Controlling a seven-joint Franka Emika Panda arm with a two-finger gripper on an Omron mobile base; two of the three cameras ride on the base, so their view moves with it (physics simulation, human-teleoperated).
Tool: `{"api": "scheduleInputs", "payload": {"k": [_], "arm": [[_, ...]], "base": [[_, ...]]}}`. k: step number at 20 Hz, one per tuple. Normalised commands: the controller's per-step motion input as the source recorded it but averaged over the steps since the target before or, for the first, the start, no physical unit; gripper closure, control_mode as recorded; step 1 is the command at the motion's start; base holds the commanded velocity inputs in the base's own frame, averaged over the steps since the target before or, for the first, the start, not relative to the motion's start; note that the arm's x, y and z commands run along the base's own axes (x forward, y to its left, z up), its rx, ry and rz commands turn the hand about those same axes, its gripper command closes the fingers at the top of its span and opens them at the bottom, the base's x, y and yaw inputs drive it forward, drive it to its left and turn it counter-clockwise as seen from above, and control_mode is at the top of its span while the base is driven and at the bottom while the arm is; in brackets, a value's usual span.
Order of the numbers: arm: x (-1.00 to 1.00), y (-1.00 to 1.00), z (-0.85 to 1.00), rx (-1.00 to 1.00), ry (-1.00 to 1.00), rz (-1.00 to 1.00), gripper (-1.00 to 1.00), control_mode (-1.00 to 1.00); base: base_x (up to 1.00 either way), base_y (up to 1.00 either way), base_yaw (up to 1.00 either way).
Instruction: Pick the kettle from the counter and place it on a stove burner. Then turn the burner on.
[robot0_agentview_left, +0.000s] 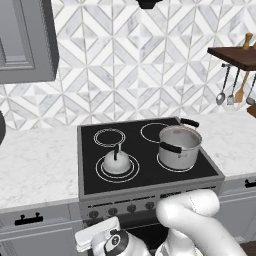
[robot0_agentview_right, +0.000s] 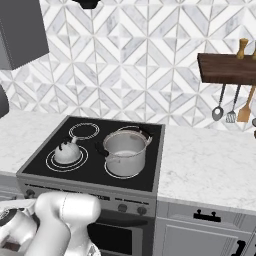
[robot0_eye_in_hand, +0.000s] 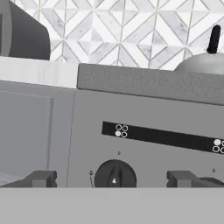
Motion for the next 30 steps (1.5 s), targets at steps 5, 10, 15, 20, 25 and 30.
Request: {"api": "scheduleInputs", "payload": {"k": [5,10,15,20,25,30], "arm": [[0.34,0.03,-0.17,0.06,0.0,-0.01,-1.0,-1.0],[0.25,0.0,-0.26,0.01,0.0,-0.01,-1.0,-1.0],[0.14,0.03,-0.25,0.02,0.0,0.0,-1.0,-1.0],[0.01,0.03,-0.03,0.01,0.0,0.0,-1.0,-1.0],[0.0,0.0,0.0,0.0,0.0,0.0,1.0,-1.0],[0.0,0.0,0.0,0.0,0.0,0.0,1.0,-1.0]], "base": [[0.0,0.0,0.0],[0.0,0.0,0.0],[0.0,0.0,0.0],[0.0,0.0,0.0],[0.0,0.0,0.0],[0.0,0.0,0.0]]}}
